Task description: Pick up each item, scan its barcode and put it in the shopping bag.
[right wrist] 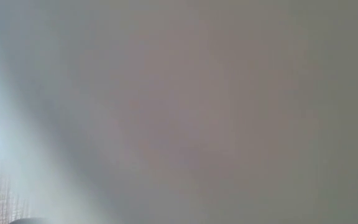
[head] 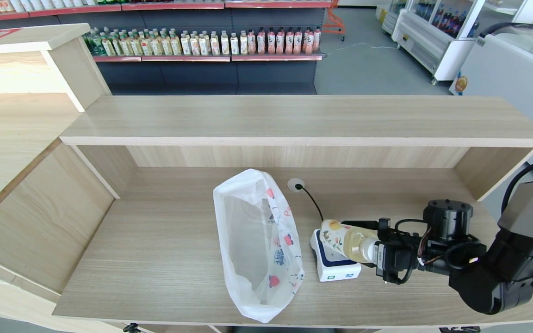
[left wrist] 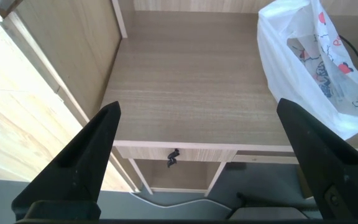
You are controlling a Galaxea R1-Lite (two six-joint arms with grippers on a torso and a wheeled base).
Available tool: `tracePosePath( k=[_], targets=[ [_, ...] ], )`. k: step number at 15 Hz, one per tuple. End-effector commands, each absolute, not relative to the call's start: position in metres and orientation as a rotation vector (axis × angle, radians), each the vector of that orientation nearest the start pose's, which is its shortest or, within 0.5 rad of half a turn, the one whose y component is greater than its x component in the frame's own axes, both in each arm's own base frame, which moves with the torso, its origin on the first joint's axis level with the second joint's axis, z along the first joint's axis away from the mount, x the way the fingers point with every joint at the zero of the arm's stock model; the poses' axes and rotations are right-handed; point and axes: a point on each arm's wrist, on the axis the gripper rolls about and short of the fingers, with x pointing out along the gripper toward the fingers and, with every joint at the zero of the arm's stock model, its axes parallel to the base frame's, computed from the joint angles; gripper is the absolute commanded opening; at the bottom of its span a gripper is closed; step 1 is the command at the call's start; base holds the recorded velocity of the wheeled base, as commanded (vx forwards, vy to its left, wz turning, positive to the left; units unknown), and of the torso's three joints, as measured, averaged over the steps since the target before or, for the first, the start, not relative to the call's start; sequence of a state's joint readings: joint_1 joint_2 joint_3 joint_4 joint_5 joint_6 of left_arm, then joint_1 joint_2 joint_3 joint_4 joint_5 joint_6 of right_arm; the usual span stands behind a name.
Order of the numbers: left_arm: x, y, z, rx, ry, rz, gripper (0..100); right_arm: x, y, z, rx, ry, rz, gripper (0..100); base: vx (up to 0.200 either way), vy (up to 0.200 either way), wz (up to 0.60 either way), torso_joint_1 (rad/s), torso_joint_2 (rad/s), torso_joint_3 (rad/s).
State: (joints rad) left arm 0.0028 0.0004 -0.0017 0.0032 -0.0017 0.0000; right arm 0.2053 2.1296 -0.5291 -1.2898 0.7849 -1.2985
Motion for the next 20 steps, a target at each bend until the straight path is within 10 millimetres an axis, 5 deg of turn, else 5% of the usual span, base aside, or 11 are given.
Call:
tracePosePath(
  k=[1, 11, 15, 20],
  targets=[
    [-0.023, 0.0, 0.076, 0.0, 0.002, 0.002, 100, 0.311, 0.081, 0.048, -1.086, -0.369, 1.025, 0, 0.0, 0.0, 0.0, 0.0, 0.0, 0.0],
    [-0.023, 0.0, 0.076, 0.0, 0.002, 0.002, 100, 0.31, 0.08, 0.053, -1.089, -0.375, 1.014, 0, 0.0, 0.0, 0.0, 0.0, 0.0, 0.0],
    [-0.023, 0.0, 0.076, 0.0, 0.002, 0.002, 100, 0.295, 0.074, 0.086, -0.929, -0.343, 0.986, 0, 0.0, 0.0, 0.0, 0.0, 0.0, 0.0],
    [-0.023, 0.0, 0.076, 0.0, 0.002, 0.002, 100, 0.277, 0.069, 0.148, -0.448, -0.202, 0.782, 0, 0.0, 0.0, 0.0, 0.0, 0.0, 0.0]
  ],
)
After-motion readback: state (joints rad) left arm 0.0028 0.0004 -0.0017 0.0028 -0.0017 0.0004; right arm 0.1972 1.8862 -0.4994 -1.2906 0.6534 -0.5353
